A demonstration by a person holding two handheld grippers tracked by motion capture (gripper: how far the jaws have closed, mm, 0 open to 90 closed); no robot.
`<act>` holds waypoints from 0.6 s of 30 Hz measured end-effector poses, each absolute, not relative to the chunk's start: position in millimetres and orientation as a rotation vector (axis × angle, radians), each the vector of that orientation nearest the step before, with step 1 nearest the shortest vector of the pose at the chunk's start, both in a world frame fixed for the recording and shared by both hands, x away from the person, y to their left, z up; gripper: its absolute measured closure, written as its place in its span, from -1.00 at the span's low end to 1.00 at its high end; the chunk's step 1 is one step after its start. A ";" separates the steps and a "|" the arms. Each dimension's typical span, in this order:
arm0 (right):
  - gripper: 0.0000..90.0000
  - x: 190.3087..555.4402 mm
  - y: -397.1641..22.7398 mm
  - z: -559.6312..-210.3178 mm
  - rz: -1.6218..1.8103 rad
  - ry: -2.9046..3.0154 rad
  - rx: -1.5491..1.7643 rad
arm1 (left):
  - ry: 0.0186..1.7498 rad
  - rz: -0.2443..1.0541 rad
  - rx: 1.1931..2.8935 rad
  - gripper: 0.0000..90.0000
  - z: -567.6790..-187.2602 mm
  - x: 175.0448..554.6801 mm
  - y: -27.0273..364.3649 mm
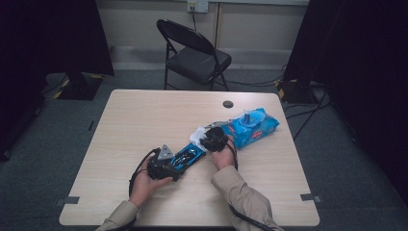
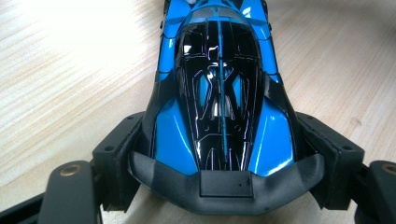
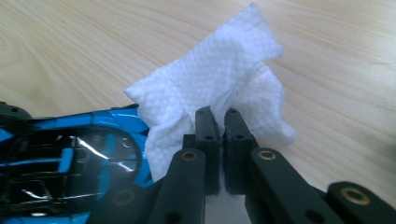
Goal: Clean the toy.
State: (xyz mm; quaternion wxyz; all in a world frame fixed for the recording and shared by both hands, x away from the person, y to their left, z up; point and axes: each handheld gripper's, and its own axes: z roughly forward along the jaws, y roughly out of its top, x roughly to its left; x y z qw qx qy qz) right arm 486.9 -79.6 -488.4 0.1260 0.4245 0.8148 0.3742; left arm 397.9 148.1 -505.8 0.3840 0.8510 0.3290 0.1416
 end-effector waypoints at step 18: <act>0.94 476.6 -95.8 -458.7 1.211 2.339 1.217 | 0.839 0.359 2.167 -0.46 -506.0 397.9 148.1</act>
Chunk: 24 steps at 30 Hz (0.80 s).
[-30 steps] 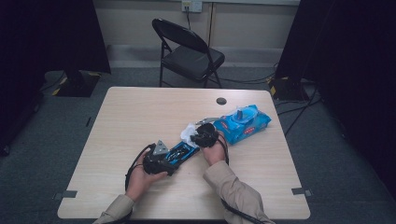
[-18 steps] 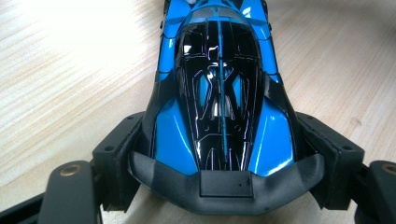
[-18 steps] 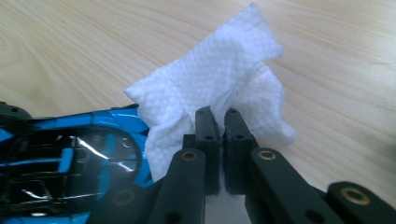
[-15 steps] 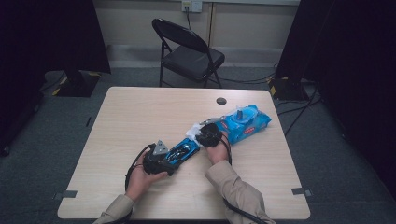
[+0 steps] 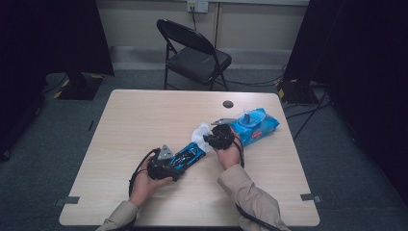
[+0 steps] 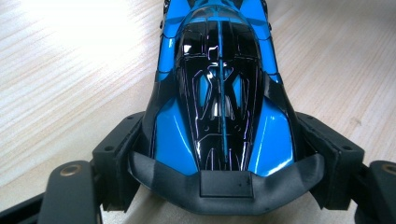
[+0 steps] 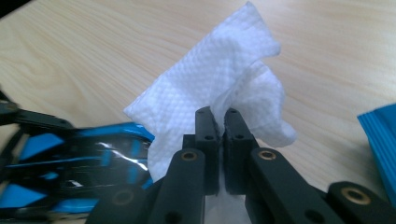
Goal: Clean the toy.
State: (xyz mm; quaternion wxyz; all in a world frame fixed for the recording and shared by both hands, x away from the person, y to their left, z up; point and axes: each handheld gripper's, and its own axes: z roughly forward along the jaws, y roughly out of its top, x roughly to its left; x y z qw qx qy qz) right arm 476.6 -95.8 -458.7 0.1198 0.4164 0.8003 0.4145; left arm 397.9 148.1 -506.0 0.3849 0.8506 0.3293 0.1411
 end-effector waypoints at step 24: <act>0.93 421.0 -24.7 -458.6 1.371 2.568 0.974 | 0.840 0.360 2.169 -0.46 -505.8 397.8 148.1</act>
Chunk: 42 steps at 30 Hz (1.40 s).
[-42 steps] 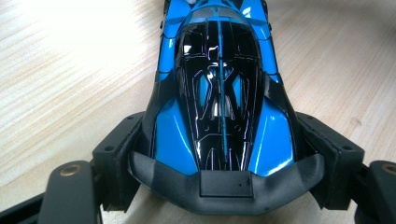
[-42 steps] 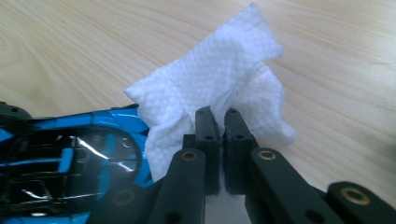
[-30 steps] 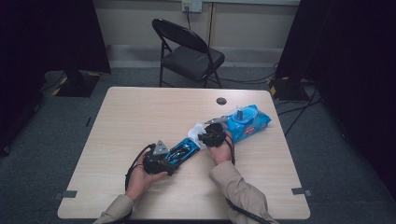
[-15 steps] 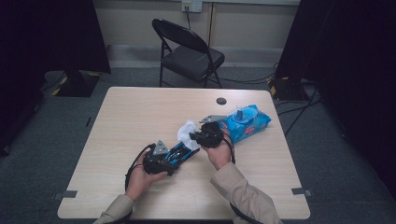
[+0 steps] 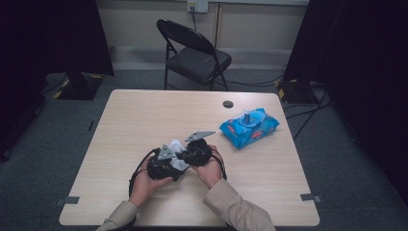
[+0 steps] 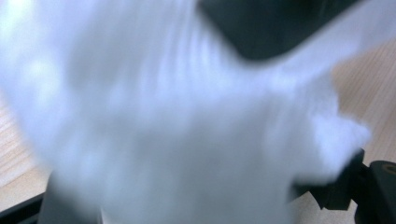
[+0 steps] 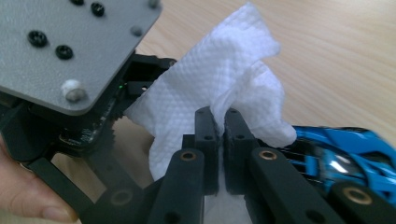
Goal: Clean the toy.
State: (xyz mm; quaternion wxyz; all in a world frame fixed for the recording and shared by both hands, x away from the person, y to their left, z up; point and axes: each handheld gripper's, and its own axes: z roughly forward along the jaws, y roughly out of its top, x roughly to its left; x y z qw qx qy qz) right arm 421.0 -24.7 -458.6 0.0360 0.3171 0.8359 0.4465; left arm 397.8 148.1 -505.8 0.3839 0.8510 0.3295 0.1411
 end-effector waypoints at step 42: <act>0.92 437.0 -38.9 -472.4 1.317 2.531 1.048 | 0.838 0.359 2.167 -0.46 -505.9 397.8 148.0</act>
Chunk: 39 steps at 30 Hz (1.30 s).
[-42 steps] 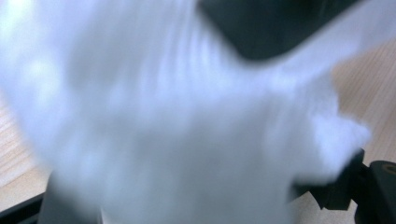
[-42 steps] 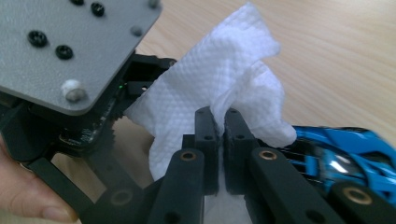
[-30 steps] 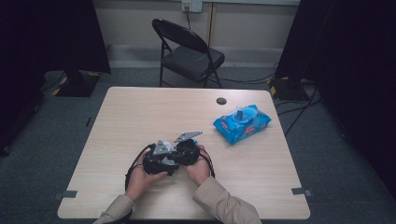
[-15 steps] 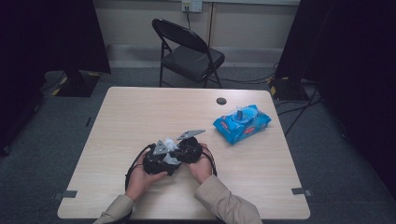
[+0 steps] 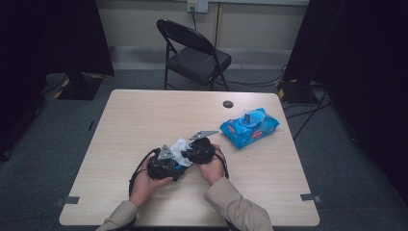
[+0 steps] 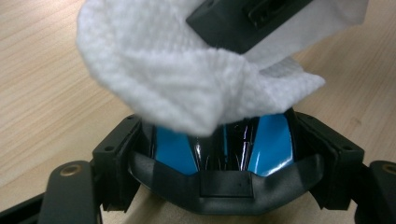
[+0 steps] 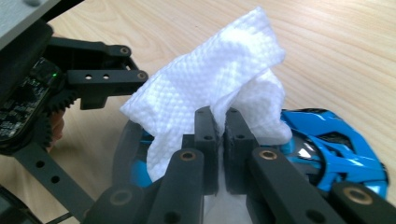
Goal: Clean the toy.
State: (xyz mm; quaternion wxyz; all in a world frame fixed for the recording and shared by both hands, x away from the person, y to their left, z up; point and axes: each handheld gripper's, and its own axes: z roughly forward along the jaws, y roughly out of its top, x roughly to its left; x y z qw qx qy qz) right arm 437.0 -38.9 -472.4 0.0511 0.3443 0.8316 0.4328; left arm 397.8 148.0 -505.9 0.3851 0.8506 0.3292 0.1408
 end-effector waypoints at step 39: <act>0.92 470.5 -103.3 -497.3 1.187 2.359 1.280 | 0.838 0.360 2.167 -0.46 -505.9 397.8 148.0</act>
